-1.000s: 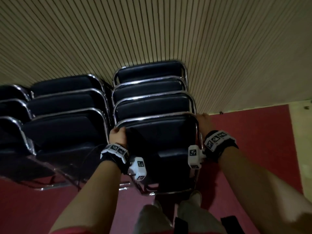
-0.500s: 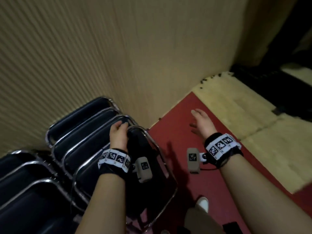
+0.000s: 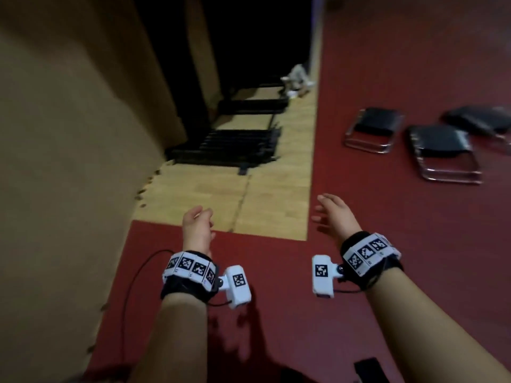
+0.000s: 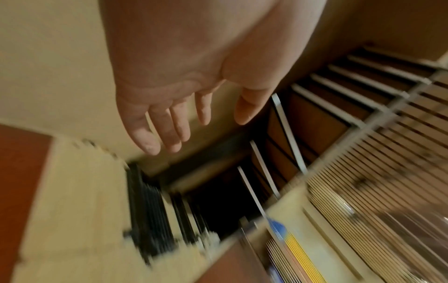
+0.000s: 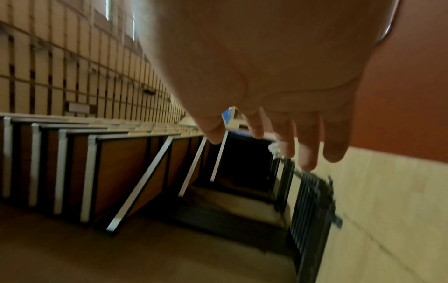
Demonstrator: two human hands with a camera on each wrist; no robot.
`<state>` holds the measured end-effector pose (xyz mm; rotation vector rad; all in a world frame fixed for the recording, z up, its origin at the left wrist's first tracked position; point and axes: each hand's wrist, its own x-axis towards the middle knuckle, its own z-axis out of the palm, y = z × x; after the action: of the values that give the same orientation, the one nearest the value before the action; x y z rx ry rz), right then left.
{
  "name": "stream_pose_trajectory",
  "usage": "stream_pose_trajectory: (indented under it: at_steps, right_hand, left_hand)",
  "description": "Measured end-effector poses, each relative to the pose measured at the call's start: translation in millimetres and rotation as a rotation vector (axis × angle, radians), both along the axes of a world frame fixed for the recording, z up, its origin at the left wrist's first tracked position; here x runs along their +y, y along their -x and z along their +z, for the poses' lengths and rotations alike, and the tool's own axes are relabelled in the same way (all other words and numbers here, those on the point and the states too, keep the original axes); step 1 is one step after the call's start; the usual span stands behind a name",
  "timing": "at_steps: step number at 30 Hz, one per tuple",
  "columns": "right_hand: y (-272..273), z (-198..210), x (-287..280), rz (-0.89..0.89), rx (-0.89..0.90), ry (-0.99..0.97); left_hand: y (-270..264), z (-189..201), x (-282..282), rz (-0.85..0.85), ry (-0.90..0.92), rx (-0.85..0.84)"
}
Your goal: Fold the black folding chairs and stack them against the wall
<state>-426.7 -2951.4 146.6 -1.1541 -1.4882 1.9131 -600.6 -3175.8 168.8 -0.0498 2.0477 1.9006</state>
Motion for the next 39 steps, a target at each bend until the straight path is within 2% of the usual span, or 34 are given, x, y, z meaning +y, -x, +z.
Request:
stream_pose_trajectory:
  at_steps: [3, 7, 10, 15, 22, 26, 33, 39]
  right_hand:
    - [-84.3, 4.3, 95.3, -0.194, -0.008, -0.015]
    - [-195.6, 12.3, 189.2, -0.410, -0.017, -0.027]
    - [-264.2, 17.4, 237.9, -0.540, -0.016, -0.029]
    - [-328.4, 7.0, 297.0, -0.695, -0.017, 0.009]
    - [-342.1, -19.4, 382.8, -0.781, -0.033, 0.054]
    - [-321.0, -23.8, 467.5, -0.824, -0.050, 0.045]
    - [-257.1, -7.2, 628.0, -0.902, -0.025, 0.053]
    - [-252.9, -9.4, 728.3, -0.982, -0.043, 0.094]
  left_hand:
    - [-46.6, -1.7, 131.7, -0.191, -0.013, -0.013]
    - [-125.8, -4.1, 281.4, -0.436, -0.024, -0.030]
    - [-180.3, -4.6, 366.4, -0.586, -0.022, -0.049]
    - [-227.2, -12.7, 470.2, -0.746, -0.005, -0.030]
    - [-233.1, -41.6, 593.2, -0.850, 0.043, -0.036]
    - [-213.8, -51.4, 684.9, -0.903, 0.046, -0.048]
    - [-147.3, -33.1, 875.6, -0.994, 0.058, -0.010]
    - [-150.3, -36.3, 1002.5, -1.101, 0.071, -0.041]
